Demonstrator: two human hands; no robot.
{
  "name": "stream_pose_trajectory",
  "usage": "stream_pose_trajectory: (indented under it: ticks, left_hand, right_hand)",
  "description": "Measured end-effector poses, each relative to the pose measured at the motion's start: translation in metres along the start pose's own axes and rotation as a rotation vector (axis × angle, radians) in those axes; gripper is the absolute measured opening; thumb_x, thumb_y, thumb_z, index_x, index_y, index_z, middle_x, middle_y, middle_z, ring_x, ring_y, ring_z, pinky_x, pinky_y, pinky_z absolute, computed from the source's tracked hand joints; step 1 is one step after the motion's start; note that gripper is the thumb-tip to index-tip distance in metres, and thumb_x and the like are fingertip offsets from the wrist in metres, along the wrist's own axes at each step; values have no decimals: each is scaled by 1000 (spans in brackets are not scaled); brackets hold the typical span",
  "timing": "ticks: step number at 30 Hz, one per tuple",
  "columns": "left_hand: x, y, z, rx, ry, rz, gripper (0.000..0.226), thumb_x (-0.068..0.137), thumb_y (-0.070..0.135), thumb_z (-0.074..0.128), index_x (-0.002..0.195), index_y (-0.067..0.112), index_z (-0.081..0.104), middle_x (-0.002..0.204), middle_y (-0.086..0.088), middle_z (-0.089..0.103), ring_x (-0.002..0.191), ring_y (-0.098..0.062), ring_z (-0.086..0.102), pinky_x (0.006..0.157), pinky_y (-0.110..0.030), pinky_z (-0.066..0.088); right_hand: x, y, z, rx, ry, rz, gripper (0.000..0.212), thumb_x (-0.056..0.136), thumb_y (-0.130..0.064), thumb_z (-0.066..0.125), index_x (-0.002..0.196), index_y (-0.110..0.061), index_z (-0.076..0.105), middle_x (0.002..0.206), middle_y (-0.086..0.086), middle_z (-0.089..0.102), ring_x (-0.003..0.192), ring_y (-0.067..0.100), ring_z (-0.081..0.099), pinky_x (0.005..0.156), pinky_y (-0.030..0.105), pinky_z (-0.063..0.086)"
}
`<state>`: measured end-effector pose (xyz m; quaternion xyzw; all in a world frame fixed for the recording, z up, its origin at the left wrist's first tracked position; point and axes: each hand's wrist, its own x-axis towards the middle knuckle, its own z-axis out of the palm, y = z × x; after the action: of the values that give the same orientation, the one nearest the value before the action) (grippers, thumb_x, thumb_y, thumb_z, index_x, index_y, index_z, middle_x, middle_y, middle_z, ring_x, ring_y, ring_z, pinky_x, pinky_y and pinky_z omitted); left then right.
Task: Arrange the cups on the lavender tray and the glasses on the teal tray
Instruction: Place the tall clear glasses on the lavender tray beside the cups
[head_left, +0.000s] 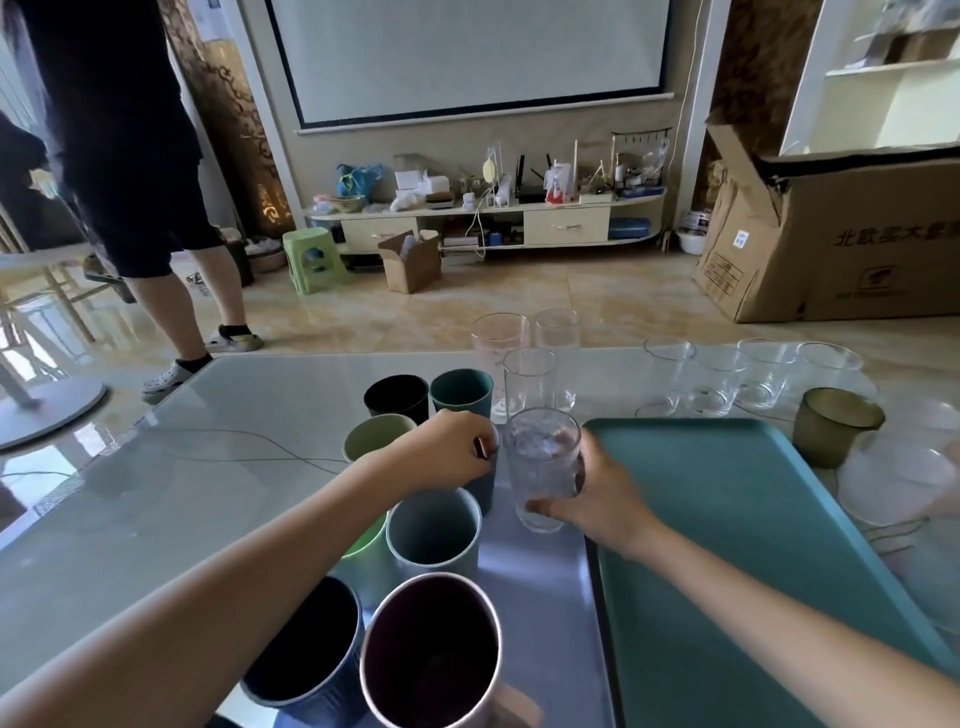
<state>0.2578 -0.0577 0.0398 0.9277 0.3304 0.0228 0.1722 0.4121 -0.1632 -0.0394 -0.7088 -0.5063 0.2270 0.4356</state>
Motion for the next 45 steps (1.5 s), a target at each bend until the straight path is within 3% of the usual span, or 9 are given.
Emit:
stream_pose_trajectory:
  ticks: [5,9,14,18,24,27,33,37,45]
  left_hand:
    - [-2,-1,-4,20,-40,-4,15,82,8,57,94,13,65,64,15,49,74,-15,52,68,-19,40]
    - [-2,-5,-8,19,-98,-11,17,81,11,60,98,11,66,78,5,59,81,-15,55,70,-20,44]
    - [0,-13,-11,-23,-102,-15,22,84,12,60,105,12,66,86,4,61,80,-12,54,53,0,37]
    - [4,-20,-17,-34,0,-28,20,84,32,63,92,15,72,84,0,70,76,-15,61,66,-19,46]
    - [30,-28,-31,-100,317,-72,22,92,19,51,104,13,68,104,-6,70,87,-25,65,76,-36,54]
    - [47,-29,-23,-16,226,-37,27,93,13,46,106,6,69,108,-11,69,94,-29,62,82,-35,48]
    - [71,-31,-10,-12,167,-9,17,83,11,63,94,0,72,95,-14,72,92,-28,64,85,-34,50]
    - [73,-37,-10,-105,204,-24,27,79,-7,58,98,3,73,94,-13,72,93,-22,66,85,-25,51]
    - [72,-43,-13,-172,174,-49,25,79,-6,63,101,2,72,102,-14,72,97,-23,66,80,-17,45]
  right_hand:
    - [-1,0,6,-32,27,9,71,62,-29,86,118,-16,45,105,-1,63,93,16,61,77,31,53]
    - [1,2,10,-28,14,19,71,62,-31,86,117,-14,44,107,2,64,93,19,62,81,42,54]
    - [5,3,8,73,-88,74,73,69,-16,81,127,-16,36,120,4,57,109,21,57,92,37,51]
    - [17,2,-6,201,-213,183,73,79,4,59,142,-12,25,136,8,45,116,22,51,75,22,48]
    - [49,5,-32,263,-11,230,64,87,5,46,143,-21,31,142,4,43,115,22,51,95,37,47]
    - [63,1,-35,125,-69,154,65,87,-5,61,144,-22,33,145,6,41,122,23,50,102,36,43]
    - [82,-2,-25,157,-159,156,67,84,-8,67,143,-18,36,140,12,47,109,20,52,88,34,50]
    - [85,3,-20,185,-110,129,62,83,-10,70,138,-16,43,132,13,52,102,18,54,68,17,50]
    - [84,10,-11,217,-62,116,63,79,-15,73,136,-17,45,124,10,53,111,19,53,80,26,47]
